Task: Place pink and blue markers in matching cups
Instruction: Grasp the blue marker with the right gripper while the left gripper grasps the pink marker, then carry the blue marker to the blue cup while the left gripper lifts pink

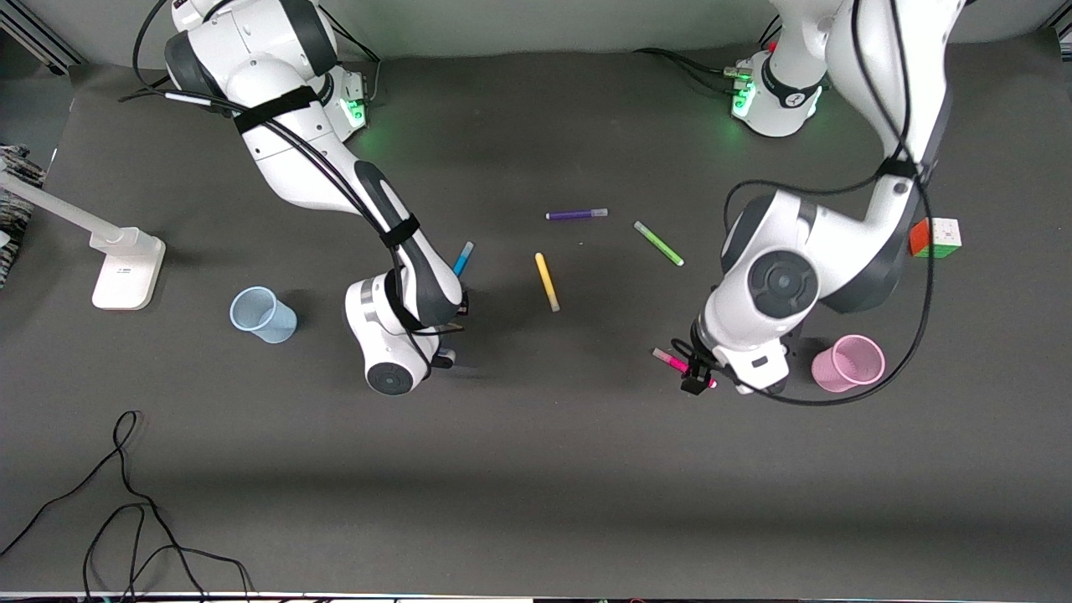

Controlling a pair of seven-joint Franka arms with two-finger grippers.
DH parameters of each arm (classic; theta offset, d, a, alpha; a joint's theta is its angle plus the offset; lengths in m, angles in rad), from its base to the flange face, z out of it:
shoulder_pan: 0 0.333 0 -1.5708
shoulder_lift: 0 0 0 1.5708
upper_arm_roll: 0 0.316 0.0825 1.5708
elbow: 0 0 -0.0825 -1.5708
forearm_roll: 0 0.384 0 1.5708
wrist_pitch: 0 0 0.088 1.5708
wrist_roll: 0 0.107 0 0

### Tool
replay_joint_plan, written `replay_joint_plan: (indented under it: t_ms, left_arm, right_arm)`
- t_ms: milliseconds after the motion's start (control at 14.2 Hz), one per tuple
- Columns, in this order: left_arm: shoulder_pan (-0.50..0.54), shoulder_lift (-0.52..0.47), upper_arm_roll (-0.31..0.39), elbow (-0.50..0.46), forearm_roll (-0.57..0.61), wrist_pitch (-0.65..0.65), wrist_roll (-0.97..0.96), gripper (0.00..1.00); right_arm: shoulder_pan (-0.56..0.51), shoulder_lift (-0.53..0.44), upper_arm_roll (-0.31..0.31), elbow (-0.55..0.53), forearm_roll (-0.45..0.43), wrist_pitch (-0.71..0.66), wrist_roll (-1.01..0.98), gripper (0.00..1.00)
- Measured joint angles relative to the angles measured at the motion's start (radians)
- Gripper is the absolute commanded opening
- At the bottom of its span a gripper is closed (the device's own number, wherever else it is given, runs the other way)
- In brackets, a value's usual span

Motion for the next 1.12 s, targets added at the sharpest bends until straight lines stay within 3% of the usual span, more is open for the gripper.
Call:
replay_joint_plan:
  t_ms: [281,492,703,844,1125]
  left_arm:
    - [-0.010,0.089,-0.003,-0.050,0.021,0.131,-0.039,1.00]
    - [-0.024,0.107,-0.005,-0.151,0.027,0.269,-0.052,1.00]
    - [-0.034,0.112,-0.005,-0.226,0.058,0.354,-0.081,0.99]
    - [-0.034,0.118,-0.004,-0.234,0.069,0.366,-0.088,0.86]
    - [-0.032,0.119,0.008,-0.235,0.072,0.373,-0.089,0.59]
  right_arm:
    - [0.000,0.000,-0.002,0.013,0.000,0.006,0.003,0.00]
    - [0.000,0.000,-0.014,0.037,-0.001,0.021,0.004,0.00]
    - [0.000,-0.012,-0.078,0.100,-0.002,0.029,0.004,0.00]
    - [-0.001,-0.046,-0.148,0.169,-0.041,0.032,0.004,0.00]
    - [-0.002,-0.169,-0.225,0.208,-0.264,0.111,0.012,0.00]
